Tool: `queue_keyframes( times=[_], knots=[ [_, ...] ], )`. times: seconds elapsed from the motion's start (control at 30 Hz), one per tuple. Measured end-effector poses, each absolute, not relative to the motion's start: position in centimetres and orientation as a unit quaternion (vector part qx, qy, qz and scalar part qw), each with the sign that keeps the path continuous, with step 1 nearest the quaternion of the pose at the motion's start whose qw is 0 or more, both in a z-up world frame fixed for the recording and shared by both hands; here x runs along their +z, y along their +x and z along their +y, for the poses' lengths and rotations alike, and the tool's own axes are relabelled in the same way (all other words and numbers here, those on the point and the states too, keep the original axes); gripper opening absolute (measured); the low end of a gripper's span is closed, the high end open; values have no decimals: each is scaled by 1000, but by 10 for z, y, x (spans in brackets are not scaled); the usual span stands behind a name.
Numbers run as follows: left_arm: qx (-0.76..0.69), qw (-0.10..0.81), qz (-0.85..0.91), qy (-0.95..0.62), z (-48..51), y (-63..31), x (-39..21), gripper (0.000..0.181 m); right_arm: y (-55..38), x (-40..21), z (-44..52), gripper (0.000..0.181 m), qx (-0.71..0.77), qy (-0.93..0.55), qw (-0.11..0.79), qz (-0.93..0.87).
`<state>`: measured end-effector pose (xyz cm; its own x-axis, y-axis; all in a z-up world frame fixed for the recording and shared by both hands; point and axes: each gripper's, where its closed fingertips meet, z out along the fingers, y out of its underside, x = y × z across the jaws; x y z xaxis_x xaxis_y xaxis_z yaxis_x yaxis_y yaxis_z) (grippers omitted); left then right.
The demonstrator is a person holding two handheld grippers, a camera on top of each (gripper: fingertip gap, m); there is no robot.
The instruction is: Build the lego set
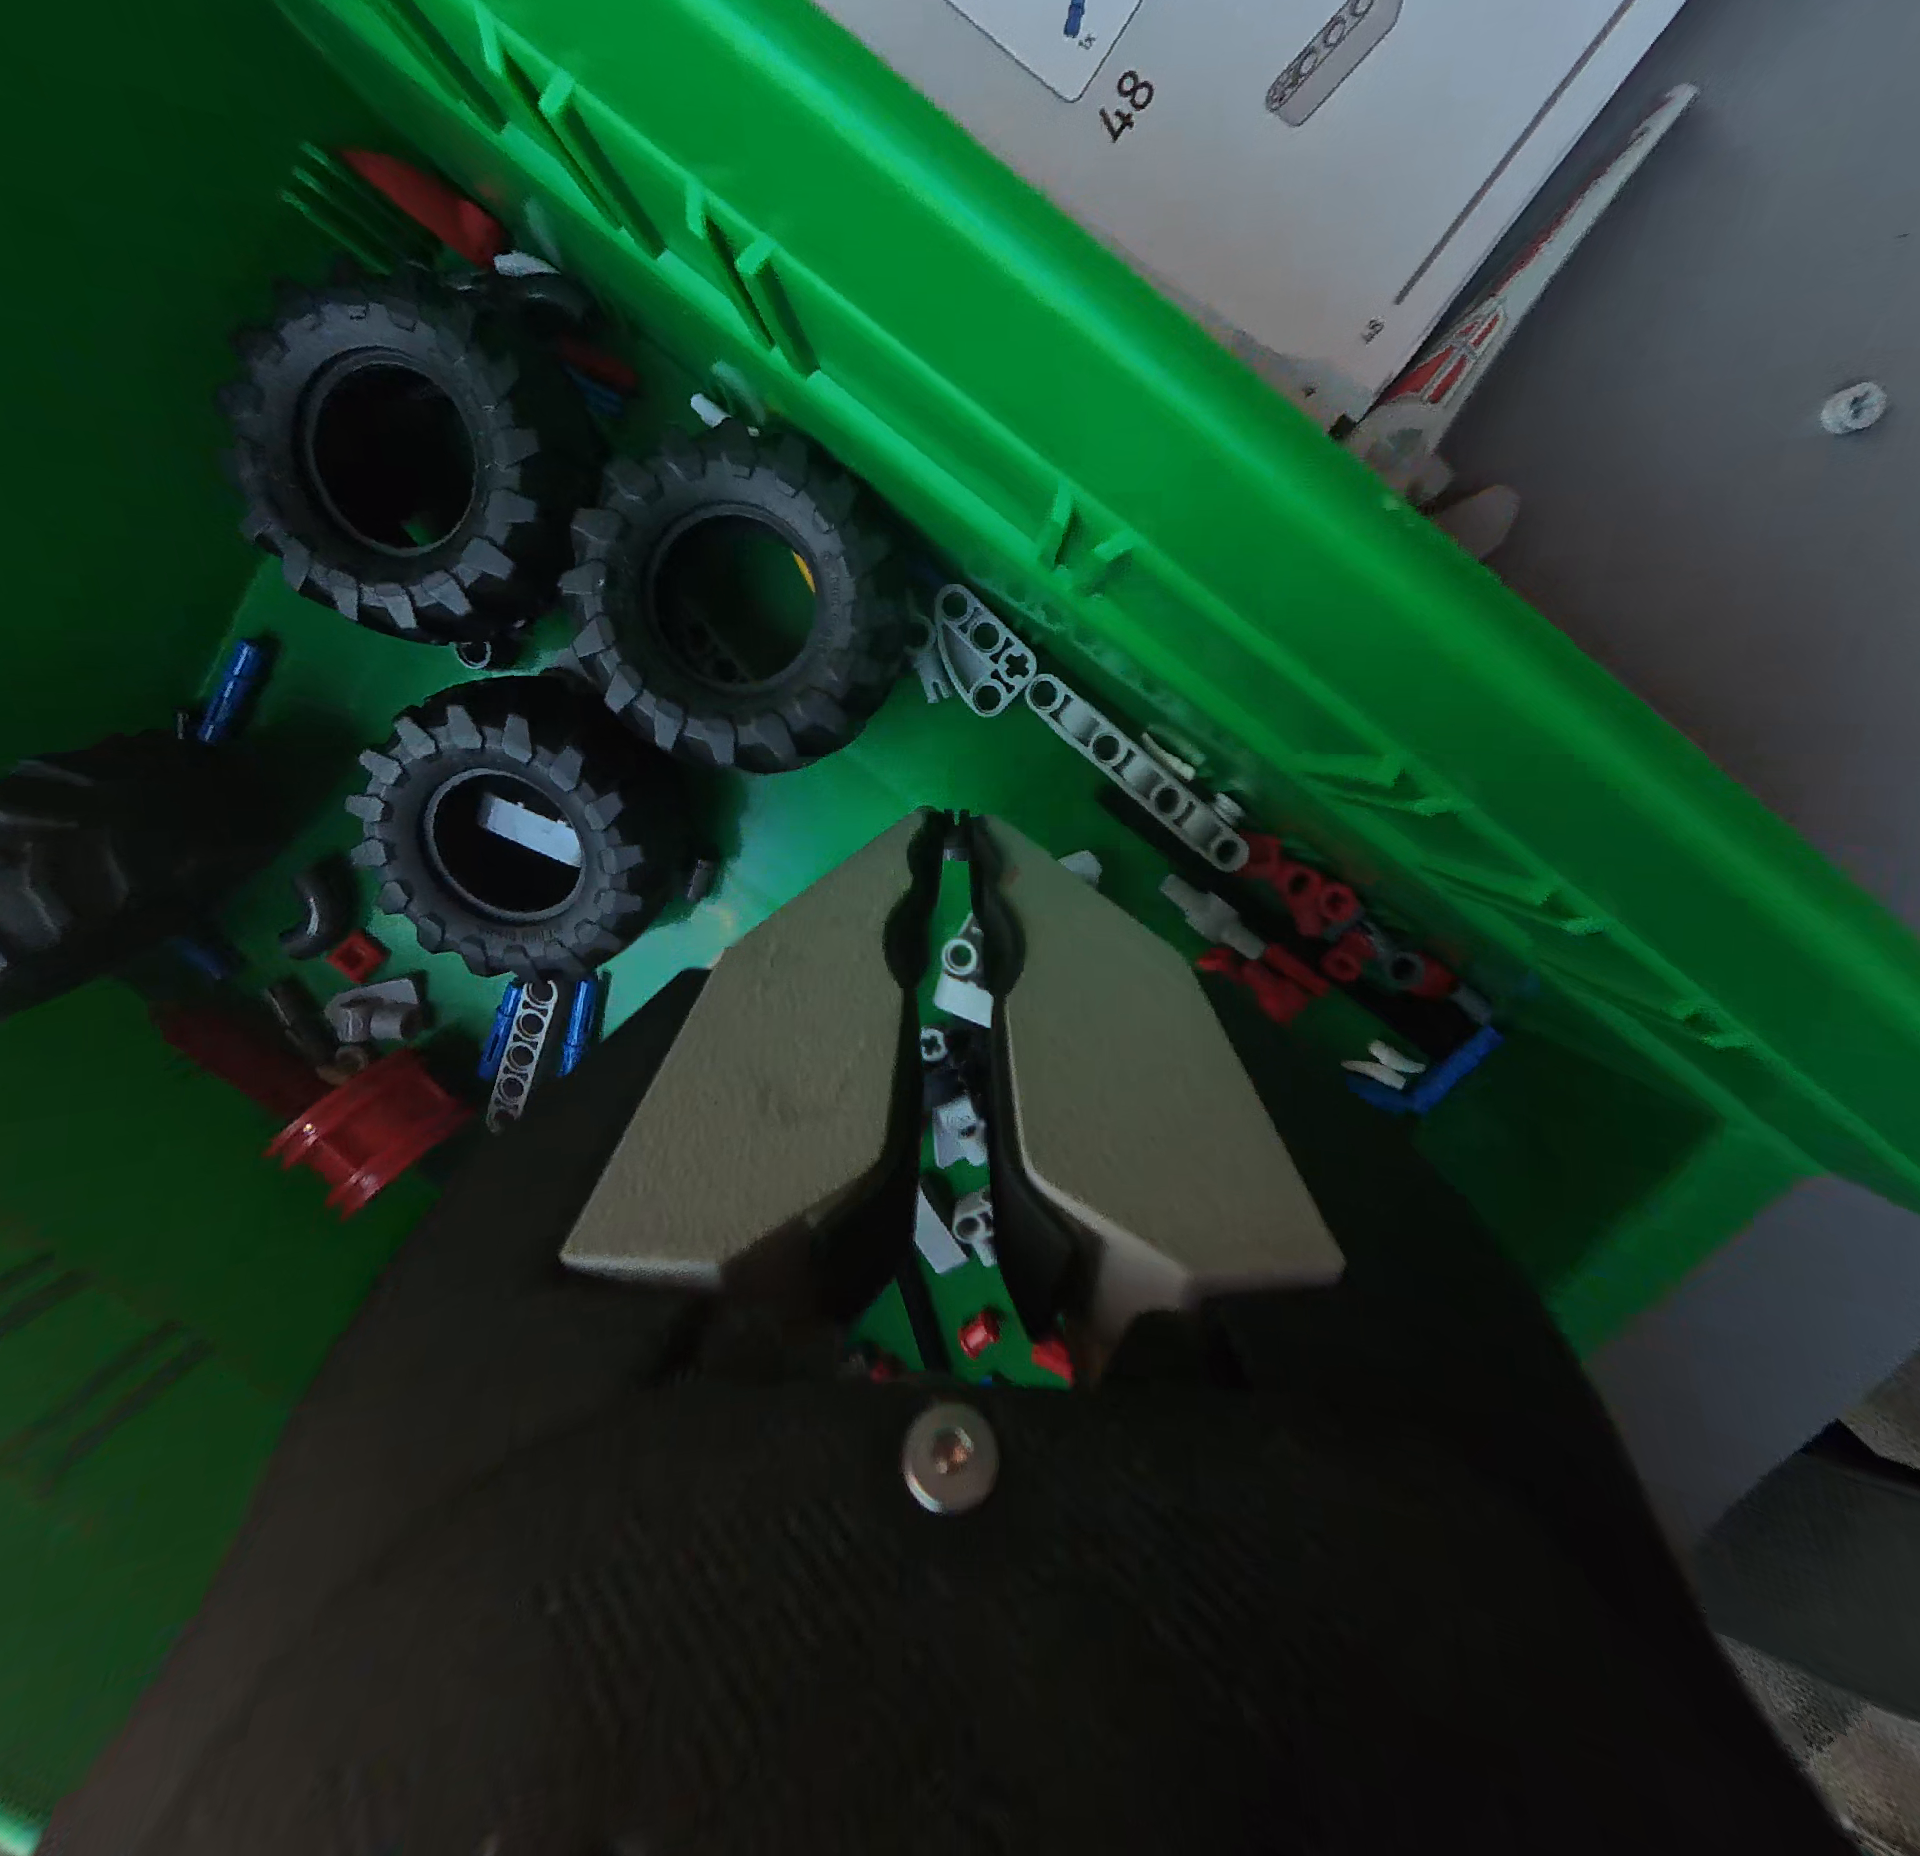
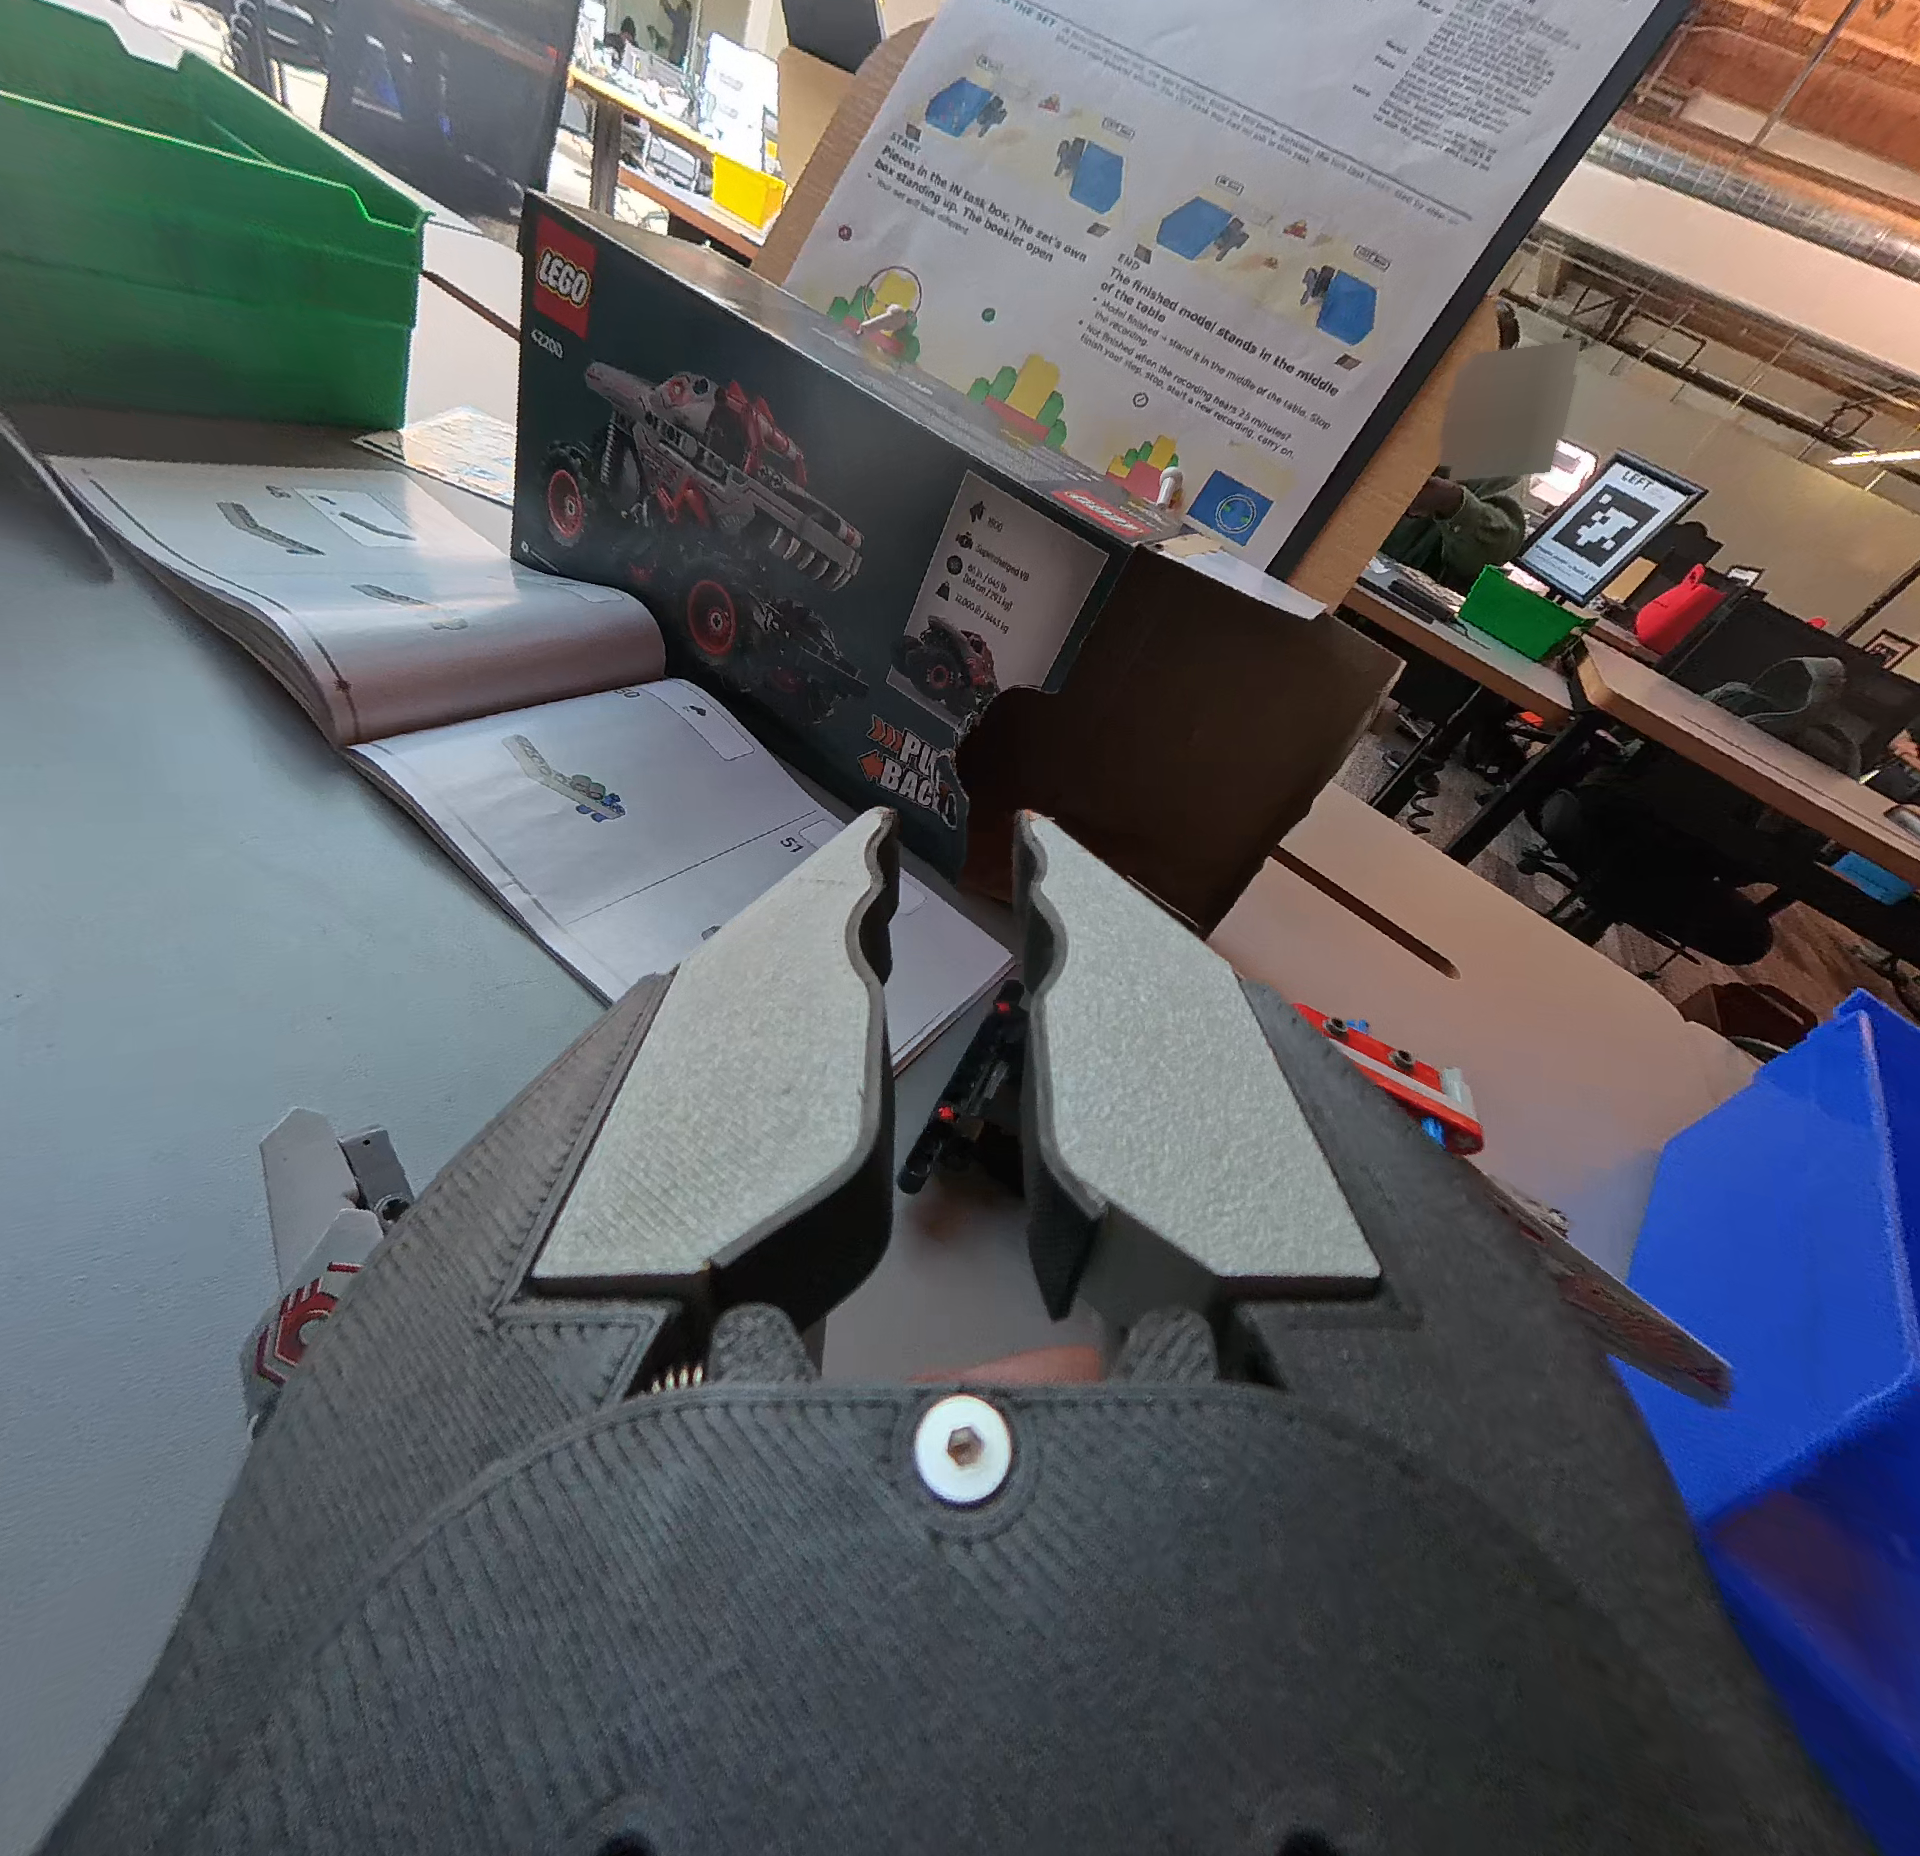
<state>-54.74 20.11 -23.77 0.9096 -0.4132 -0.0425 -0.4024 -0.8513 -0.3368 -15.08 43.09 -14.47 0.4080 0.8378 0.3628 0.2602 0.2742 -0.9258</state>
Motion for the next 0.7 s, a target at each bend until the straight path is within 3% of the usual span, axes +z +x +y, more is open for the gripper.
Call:
queue_keyframes(
  times=[0.2,0.43,0.57,0.7],
  knots=[
    [18,213,181,-960,197,-552,-201,1,-144,-139,432,14,267,-570,616,-474],
    [-68,416,230,-877,234,-449,-67,1,-134,-120,434,10,310,-568,630,-430],
    [-128,370,341,-854,255,-332,-91,1,-139,-117,423,9,317,-550,630,-448],
    [-166,263,408,-858,275,-240,-178,1,-142,-117,415,7,309,-539,632,-463]
  ],
)
